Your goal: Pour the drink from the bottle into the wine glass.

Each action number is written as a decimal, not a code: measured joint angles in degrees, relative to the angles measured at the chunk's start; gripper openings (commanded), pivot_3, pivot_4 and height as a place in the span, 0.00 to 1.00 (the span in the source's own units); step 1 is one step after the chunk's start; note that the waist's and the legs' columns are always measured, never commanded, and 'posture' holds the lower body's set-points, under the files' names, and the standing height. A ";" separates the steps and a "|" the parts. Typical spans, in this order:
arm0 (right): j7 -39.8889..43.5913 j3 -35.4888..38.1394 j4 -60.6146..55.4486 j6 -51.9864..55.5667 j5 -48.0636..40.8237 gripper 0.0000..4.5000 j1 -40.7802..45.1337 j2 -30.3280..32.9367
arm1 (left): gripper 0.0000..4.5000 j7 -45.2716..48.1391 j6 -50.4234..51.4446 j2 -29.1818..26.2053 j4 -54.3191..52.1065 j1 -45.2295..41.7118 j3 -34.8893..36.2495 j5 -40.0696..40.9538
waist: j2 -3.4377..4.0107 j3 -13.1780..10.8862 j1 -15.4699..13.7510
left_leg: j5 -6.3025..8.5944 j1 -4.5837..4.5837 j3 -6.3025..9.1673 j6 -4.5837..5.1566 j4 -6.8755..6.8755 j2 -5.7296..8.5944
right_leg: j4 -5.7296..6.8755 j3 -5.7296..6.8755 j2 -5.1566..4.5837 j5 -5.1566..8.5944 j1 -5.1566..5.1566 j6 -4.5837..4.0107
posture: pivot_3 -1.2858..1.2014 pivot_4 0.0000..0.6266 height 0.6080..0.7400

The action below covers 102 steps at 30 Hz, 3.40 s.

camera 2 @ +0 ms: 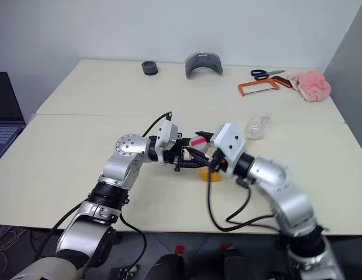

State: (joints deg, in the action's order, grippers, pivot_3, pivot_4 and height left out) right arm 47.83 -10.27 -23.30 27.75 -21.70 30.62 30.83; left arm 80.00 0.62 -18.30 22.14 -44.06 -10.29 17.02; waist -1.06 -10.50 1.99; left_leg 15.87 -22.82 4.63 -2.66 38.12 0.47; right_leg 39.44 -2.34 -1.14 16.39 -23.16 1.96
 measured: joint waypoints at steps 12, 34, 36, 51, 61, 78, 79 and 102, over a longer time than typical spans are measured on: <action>10.58 3.08 6.31 3.45 -8.55 0.87 5.03 2.31 | 0.48 -0.05 0.12 -0.39 0.76 -2.35 -0.19 0.09 | 0.00 0.00 -0.08 | -0.01 -0.05 0.19 -0.01 0.01 -0.12 | 0.08 -0.04 -0.12 0.00 -0.07 -0.02 | 0.52 0.24 1.00; -13.45 2.92 -6.95 2.33 3.99 0.87 -5.85 -3.99 | 0.48 -1.61 -0.23 0.49 3.42 -1.63 0.96 -0.32 | 0.00 0.00 -0.05 | -0.02 -0.04 0.15 -0.03 0.02 -0.05 | 0.13 -0.08 -0.09 0.00 -0.10 -0.02 | 0.52 0.24 1.00; -13.36 3.19 -7.09 2.25 3.75 0.87 -6.22 -3.69 | 0.48 -1.66 -0.42 0.58 3.65 -1.63 0.96 -0.38 | -0.01 0.00 -0.04 | -0.02 -0.04 0.15 -0.03 0.02 -0.05 | 0.13 -0.08 -0.09 0.00 -0.10 -0.02 | 0.52 0.24 1.00; -11.55 6.63 -7.94 3.08 -0.50 0.87 -7.26 0.49 | 0.48 -2.20 -0.82 0.24 3.66 -1.66 1.25 -0.41 | -0.01 0.00 -0.04 | -0.01 -0.04 0.13 -0.02 0.02 -0.06 | 0.13 -0.08 -0.09 0.00 -0.10 -0.02 | 0.52 0.24 1.00; -14.06 2.16 -8.25 4.58 1.00 0.87 -4.69 -3.02 | 0.48 -1.72 -1.02 0.08 3.59 -1.62 1.24 -0.41 | -0.01 0.00 -0.03 | -0.02 -0.05 0.14 -0.03 0.04 -0.06 | 0.14 -0.08 -0.08 0.00 -0.10 -0.02 | 0.52 0.24 1.00; -13.27 3.19 -6.78 3.78 2.23 0.87 -5.87 -2.36 | 0.48 -1.91 -1.18 0.11 3.60 -1.62 1.24 -0.43 | 0.00 0.00 -0.09 | -0.02 -0.05 0.14 -0.03 0.03 -0.06 | 0.15 -0.08 -0.09 0.00 -0.10 -0.02 | 0.52 0.24 1.00; -13.10 3.58 -7.14 3.97 1.96 0.87 -6.15 -2.09 | 0.48 -1.92 -1.18 0.10 3.60 -1.62 1.24 -0.43 | 0.00 0.00 -0.09 | -0.01 -0.05 0.14 -0.02 0.04 -0.06 | 0.15 -0.08 -0.09 0.00 -0.10 -0.02 | 0.52 0.24 1.00; -12.87 7.84 -9.16 6.39 -2.27 0.87 -8.14 1.41 | 0.48 -1.81 -1.23 0.03 3.62 -1.57 1.24 -0.49 | -0.01 0.00 -0.07 | -0.01 -0.04 0.12 -0.02 0.04 -0.05 | 0.15 -0.09 -0.07 0.00 -0.10 -0.02 | 0.52 0.24 1.00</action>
State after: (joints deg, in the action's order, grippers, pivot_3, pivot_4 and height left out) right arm 34.96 -2.43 -32.45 34.13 -23.97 22.49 32.24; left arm 78.19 -0.60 -18.27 25.76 -45.63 -9.04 16.53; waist -1.07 -10.50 1.92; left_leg 15.86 -22.86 4.75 -2.68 38.15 0.41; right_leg 39.59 -2.42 -1.21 16.40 -23.25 1.94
